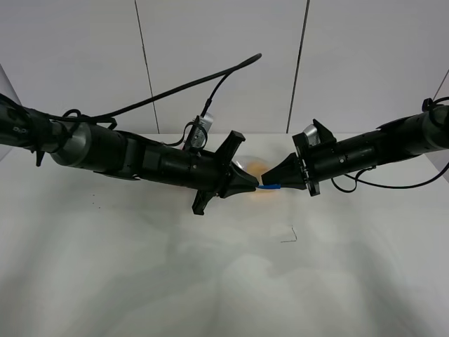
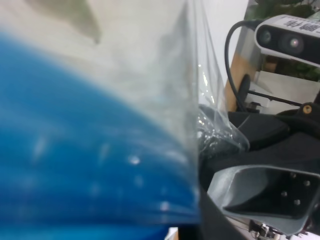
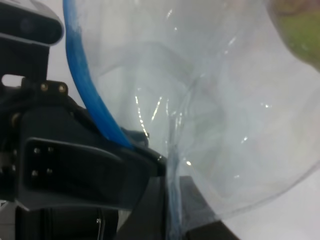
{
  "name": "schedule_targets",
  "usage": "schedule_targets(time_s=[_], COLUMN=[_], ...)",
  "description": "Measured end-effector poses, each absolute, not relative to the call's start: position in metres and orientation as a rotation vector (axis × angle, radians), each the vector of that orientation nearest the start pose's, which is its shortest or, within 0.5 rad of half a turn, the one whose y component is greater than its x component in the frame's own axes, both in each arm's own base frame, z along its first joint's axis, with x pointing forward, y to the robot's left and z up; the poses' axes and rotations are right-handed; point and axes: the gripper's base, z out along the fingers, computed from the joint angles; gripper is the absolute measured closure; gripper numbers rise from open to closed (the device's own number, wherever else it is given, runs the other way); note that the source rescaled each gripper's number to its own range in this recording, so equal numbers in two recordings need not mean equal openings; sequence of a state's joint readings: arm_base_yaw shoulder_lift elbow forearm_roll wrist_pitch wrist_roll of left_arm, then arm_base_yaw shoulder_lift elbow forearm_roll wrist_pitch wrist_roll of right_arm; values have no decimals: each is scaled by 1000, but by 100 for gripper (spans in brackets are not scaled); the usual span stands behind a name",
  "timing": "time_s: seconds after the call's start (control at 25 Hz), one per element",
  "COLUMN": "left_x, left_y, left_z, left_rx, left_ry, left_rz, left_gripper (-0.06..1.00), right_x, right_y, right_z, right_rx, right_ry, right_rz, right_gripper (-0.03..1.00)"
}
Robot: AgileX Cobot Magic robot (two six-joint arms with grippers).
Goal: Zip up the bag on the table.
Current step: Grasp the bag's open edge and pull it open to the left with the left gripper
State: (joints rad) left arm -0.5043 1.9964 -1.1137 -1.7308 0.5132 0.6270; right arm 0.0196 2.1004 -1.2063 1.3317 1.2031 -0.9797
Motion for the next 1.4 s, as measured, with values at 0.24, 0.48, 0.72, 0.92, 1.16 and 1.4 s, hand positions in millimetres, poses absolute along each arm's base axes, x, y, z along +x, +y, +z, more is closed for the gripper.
schedule_targets(time_s=[0.24, 0.48, 0.72, 0.92, 1.16, 1.4], left_x=[343, 357, 371, 381, 388, 393], left_y=[-215, -186, -150, -117, -83, -47], left_z=[152, 156, 160, 162, 164, 164], left_rx=[-535, -586, -654, -721, -786, -860], left_ry=[2524, 2480, 2418, 2356, 2301, 2240], left_rz=[-1378, -1450, -1509, -1535, -1528, -1508], left_gripper=[94, 94, 94, 94, 94, 94], right_x=[372, 373, 374, 374, 374, 374], right_y=[90, 90, 90, 92, 94, 95], right_z=[144, 144, 146, 147, 148, 149], right_rx=[-191, -185, -175, -178, -178, -174], right_ry=[2491, 2488, 2472, 2470, 2463, 2458], right_rz=[1598, 1599, 1606, 1612, 1616, 1623], right_gripper=[97, 97, 97, 97, 97, 97])
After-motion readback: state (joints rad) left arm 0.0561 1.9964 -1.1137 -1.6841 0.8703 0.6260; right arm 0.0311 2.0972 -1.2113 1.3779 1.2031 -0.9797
